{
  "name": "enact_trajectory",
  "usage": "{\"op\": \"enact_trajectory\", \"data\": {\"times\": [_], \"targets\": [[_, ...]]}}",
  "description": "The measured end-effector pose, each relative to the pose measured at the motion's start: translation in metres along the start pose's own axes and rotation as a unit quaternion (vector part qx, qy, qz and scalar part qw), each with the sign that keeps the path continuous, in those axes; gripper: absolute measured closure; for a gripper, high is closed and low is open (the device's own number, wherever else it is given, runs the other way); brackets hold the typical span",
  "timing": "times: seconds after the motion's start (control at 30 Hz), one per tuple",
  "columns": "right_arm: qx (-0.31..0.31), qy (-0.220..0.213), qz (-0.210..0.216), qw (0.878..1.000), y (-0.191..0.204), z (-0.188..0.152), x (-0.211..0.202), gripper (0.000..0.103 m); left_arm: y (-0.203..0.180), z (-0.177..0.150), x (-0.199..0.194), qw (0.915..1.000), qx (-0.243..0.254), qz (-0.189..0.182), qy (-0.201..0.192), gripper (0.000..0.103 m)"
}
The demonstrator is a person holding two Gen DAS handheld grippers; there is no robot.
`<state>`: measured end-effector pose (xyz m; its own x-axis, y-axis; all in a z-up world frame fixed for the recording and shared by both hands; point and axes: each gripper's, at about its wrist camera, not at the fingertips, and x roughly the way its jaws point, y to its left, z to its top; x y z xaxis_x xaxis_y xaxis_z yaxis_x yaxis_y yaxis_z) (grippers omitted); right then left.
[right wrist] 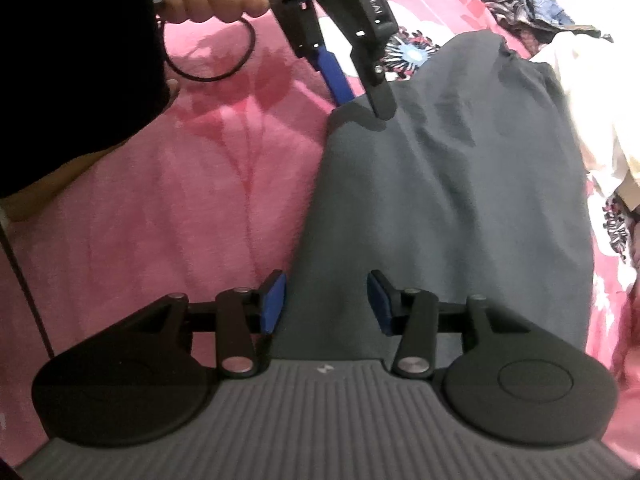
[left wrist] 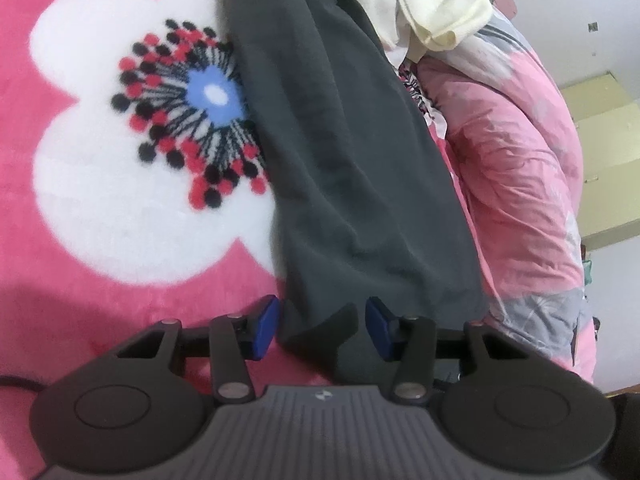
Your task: Fold clothes
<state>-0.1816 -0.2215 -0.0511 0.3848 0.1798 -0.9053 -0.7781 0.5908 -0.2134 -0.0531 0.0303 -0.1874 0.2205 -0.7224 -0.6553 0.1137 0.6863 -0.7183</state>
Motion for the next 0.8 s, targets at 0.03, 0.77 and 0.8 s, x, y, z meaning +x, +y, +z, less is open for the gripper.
{"op": "enact_trajectory", "data": {"times": [0.03, 0.77, 0.8], "targets": [[0.001, -0.001, 0.000, 1.000, 0.000, 0.000, 0.000, 0.058, 0.001, -0.001, 0.000, 1.0000, -0.002, -0.001, 0.000, 0.055], [0.014, 0.028, -0.008, 0.999, -0.004, 0.004, 0.028, 0.062, 0.000, -0.008, -0.009, 0.9998, -0.014, -0.011, -0.004, 0.101], [0.018, 0.029, -0.005, 0.999, -0.004, 0.004, 0.028, 0.068, 0.000, -0.007, -0.010, 0.9998, -0.015, -0.013, -0.005, 0.101]]}}
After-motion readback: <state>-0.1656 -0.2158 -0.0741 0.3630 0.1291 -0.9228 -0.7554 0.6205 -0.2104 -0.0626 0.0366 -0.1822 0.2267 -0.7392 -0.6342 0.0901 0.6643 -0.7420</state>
